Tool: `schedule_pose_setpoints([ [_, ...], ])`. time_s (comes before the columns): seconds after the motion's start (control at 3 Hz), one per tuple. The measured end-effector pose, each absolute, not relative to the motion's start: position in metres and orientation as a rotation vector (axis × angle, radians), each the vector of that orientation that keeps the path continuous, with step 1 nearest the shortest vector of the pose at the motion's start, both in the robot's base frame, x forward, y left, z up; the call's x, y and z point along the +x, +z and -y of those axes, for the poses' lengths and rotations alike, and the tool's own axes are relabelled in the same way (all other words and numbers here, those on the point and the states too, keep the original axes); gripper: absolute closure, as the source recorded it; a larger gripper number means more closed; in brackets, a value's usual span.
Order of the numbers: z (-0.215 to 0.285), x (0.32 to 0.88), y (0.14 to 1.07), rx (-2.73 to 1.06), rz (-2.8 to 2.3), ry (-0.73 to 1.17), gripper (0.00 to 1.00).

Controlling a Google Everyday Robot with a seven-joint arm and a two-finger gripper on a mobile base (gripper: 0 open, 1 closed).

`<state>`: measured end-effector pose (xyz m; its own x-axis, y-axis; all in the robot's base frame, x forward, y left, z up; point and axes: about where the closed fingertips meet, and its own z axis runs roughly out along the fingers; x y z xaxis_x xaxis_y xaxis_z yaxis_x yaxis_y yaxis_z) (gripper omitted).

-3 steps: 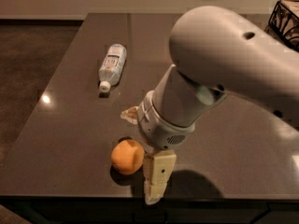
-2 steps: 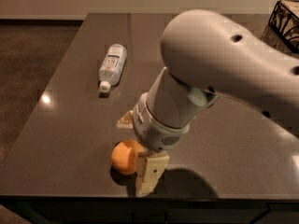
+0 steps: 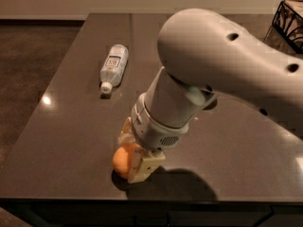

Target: Pick orange

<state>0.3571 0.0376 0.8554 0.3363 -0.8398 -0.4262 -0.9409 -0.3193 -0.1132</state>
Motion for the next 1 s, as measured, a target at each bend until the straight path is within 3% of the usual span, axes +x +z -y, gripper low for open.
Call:
schedule_pose_setpoints([
  [0.33, -0.037, 0.362, 0.873, -2.276, -1.585, 0.398, 0.87],
  [0.67, -0.035, 0.384, 0.929, -2.242, -1.548, 0.331, 1.00],
  [1.0, -0.035, 0.384, 0.929, -2.242, -1.548, 0.331, 1.00],
])
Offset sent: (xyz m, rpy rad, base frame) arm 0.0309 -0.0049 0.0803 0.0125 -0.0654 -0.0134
